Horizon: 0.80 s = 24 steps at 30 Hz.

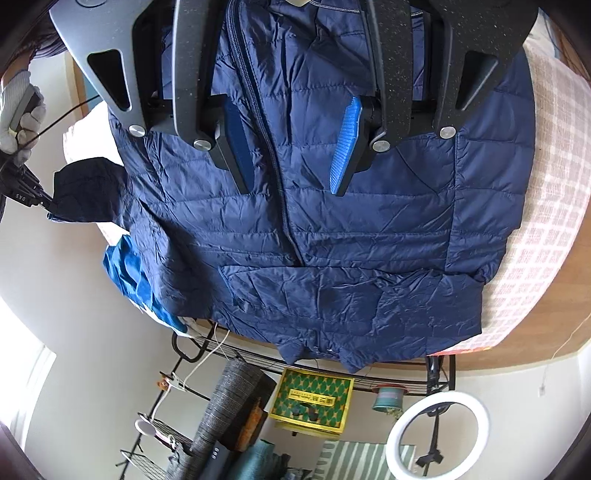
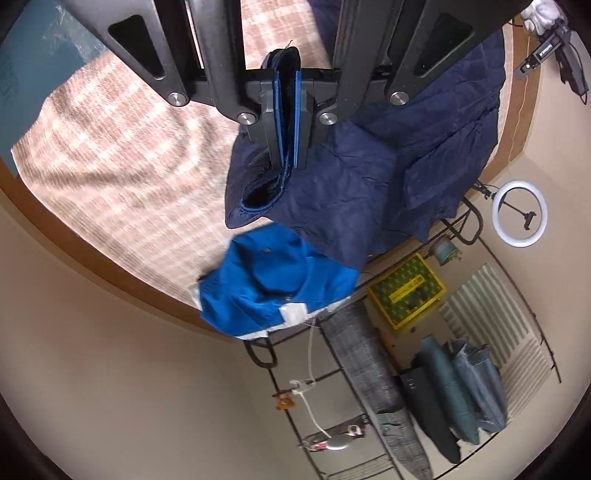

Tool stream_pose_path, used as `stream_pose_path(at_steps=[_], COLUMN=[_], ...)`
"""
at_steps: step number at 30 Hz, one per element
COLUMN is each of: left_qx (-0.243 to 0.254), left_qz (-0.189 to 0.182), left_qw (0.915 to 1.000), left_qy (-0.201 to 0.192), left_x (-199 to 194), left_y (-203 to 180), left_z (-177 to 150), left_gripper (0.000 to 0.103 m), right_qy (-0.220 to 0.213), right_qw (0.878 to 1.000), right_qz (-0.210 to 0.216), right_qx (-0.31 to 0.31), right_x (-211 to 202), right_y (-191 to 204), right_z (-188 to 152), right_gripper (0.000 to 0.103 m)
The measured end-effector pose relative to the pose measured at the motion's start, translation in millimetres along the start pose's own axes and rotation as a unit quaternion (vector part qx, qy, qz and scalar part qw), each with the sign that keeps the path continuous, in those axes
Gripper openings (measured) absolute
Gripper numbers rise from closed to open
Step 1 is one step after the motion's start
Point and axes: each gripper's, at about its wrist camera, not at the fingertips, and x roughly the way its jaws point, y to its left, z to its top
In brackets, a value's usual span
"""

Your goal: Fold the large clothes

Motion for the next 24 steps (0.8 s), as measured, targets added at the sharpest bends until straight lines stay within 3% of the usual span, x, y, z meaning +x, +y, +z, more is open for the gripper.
stream_pose_path(at_steps=[11,24], left_qx=[-0.072,-0.147], left_qz=[-0.005,0.022], left_qw=[0.9971,0.9874], left_qy=[-0.024,-0.055], left_x=[-12,-27], left_y=[53,124], left_z=[8,11], left_gripper=[0.044,0.044], right_qy=[0.026,0.118], right_qw=[0.987,0.953], right_qz=[0.138,0.226], right_qx=[-0.079,-0.163], right_x=[26,110], right_y=[158,319], right_z=[-15,-85], right_gripper=[0.002,0.002])
